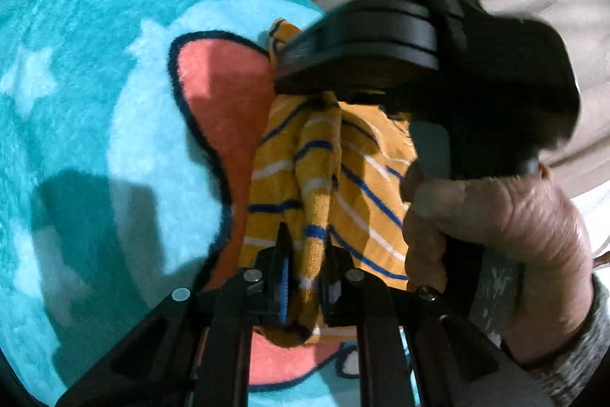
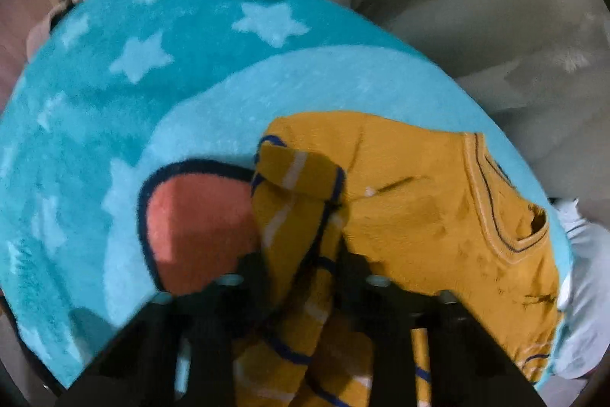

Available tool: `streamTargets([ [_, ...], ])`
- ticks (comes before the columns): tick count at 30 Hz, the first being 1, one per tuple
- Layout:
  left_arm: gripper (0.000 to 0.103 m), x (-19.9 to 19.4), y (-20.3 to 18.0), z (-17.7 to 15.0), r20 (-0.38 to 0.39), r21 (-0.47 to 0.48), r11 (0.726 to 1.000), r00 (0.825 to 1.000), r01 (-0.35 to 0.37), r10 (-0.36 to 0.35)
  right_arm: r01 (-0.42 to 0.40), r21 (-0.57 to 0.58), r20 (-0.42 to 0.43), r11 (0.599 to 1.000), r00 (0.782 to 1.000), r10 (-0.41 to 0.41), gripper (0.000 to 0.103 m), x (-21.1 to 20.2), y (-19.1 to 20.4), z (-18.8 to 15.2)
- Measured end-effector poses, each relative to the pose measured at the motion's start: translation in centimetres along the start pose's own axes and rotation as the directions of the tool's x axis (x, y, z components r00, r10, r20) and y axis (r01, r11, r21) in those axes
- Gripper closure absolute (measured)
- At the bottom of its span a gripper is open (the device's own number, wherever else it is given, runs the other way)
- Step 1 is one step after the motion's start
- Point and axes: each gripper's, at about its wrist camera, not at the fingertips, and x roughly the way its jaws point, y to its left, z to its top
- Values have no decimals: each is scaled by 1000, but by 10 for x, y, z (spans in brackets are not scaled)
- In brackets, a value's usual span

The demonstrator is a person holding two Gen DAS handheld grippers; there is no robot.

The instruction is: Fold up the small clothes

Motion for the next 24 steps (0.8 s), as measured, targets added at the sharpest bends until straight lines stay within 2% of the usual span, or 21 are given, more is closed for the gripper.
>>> streamTargets([
  [5,92,-12,-27,-6,19,37,999,1000,20,-20,-140,73,87,988,987,133,89,-34,-30,-13],
  [9,91,-18,-70,-19,21,136,990,999,42,-45,-236,104,188,966,959,214,90,-76,-76,-36],
  [11,85,-26,-91,-28,12,167,982,996,85,-88,-249,128,228,960,949,216,90,-94,-98,-49],
  [14,80,-38,-109,-40,8,177,972,988,152,-156,-281,196,273,940,936,222,90,-111,-158,-76],
  [17,67,-45,-116,-55,42,153,982,992,111,-119,-300,270,300,915,929,216,91,-110,-215,-108],
  [22,67,-21,-111,-74,-4,60,998,1000,31,-31,-332,412,332,849,922,200,91,-105,-300,-166],
  [24,67,-21,-115,-92,-19,65,998,1000,-1,2,-349,444,336,825,919,208,91,-97,-321,-182],
])
